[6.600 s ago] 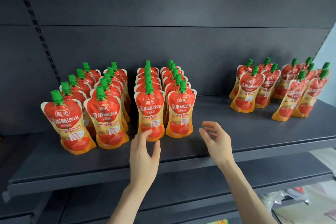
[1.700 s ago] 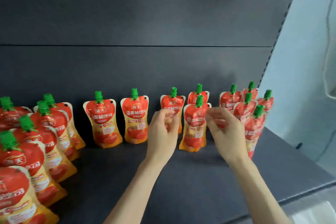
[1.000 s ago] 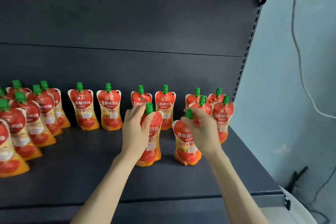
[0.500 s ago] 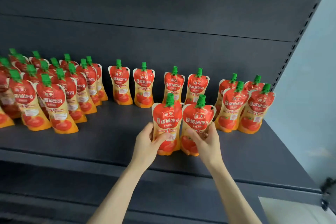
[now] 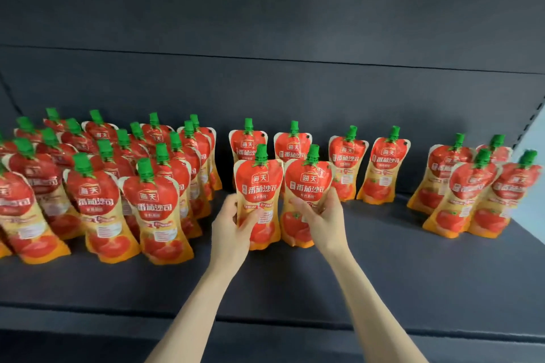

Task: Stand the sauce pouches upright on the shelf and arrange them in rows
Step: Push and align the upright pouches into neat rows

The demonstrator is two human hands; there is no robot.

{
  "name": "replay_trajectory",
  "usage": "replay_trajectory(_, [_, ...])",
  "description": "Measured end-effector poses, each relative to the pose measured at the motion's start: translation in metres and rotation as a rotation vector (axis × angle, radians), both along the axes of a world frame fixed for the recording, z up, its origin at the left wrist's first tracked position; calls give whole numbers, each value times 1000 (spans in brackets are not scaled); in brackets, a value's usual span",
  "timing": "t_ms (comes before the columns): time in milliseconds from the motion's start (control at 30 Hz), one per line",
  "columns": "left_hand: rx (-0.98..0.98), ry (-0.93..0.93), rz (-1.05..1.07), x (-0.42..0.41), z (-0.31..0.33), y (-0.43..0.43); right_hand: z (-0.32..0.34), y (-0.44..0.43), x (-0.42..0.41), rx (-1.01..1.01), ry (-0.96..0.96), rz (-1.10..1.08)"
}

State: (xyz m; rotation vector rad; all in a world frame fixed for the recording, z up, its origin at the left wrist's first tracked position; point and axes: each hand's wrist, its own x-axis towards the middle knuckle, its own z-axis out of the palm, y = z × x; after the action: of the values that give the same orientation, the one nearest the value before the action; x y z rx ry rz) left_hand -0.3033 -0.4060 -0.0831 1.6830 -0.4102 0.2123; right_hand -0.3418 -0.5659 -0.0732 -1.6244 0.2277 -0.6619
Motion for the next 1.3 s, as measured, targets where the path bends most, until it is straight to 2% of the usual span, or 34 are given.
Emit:
replay_trajectory(167, [13,46,-80,52,-6,5,0,17,41,9,-9,-95])
replay_trajectory(367, [-43,46,-25,81,-11,-3,2,13,72,-16,2,-140])
replay_trajectory(467, [-21,62,-42,85,-19,-3,-9,10,73,-60,42,-114])
replay_trajectory(633, [213,85,75,81,-34,-2,-34,2,65,-196,183,-88])
replay_trajectory(900, [193,84,148,90,-33,-8,-30,3,72,-209,156,-169])
replay_trajectory(1300, [214,87,141,97,-33,-14,-36,-5,72,-240,162,-103])
